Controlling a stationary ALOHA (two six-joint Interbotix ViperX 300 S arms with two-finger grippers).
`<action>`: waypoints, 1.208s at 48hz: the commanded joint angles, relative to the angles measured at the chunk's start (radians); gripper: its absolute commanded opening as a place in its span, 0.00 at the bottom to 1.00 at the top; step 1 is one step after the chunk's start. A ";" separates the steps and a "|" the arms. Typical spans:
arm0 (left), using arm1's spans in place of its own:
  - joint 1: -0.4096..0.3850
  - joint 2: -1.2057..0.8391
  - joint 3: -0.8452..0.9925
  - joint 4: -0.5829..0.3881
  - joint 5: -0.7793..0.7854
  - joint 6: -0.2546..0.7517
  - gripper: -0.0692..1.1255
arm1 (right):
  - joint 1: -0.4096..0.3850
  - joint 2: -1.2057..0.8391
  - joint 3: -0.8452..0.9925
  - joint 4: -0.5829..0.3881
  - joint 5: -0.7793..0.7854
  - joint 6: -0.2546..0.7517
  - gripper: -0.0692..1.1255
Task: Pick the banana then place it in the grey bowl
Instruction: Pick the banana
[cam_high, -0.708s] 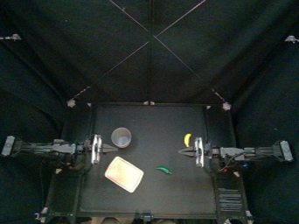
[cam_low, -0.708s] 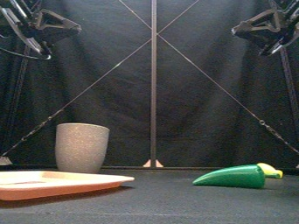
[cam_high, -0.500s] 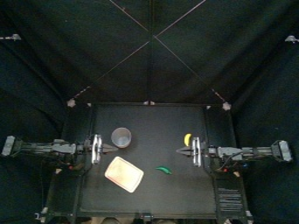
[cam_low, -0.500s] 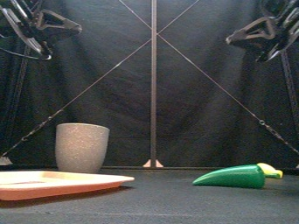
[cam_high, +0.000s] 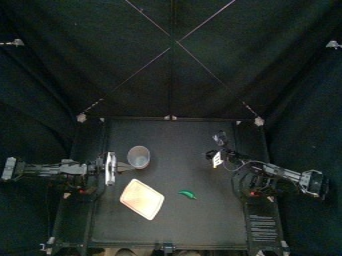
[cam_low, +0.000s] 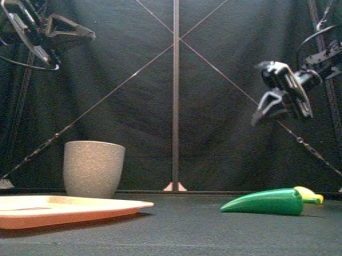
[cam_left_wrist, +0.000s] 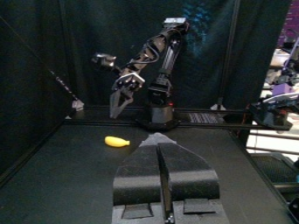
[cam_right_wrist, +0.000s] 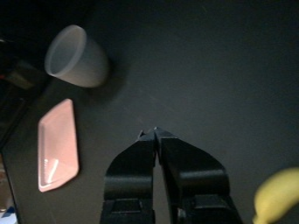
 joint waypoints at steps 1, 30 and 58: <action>0.003 0.006 -0.003 0.000 -0.025 0.000 0.07 | -0.081 0.002 0.018 0.034 0.106 0.018 0.73; 0.006 0.005 0.037 -0.029 -0.077 0.000 0.07 | -0.333 0.063 0.041 -0.285 0.354 0.376 0.92; 0.025 0.002 0.035 -0.029 -0.097 0.000 0.07 | -0.196 0.390 -0.094 -0.459 0.278 0.577 0.91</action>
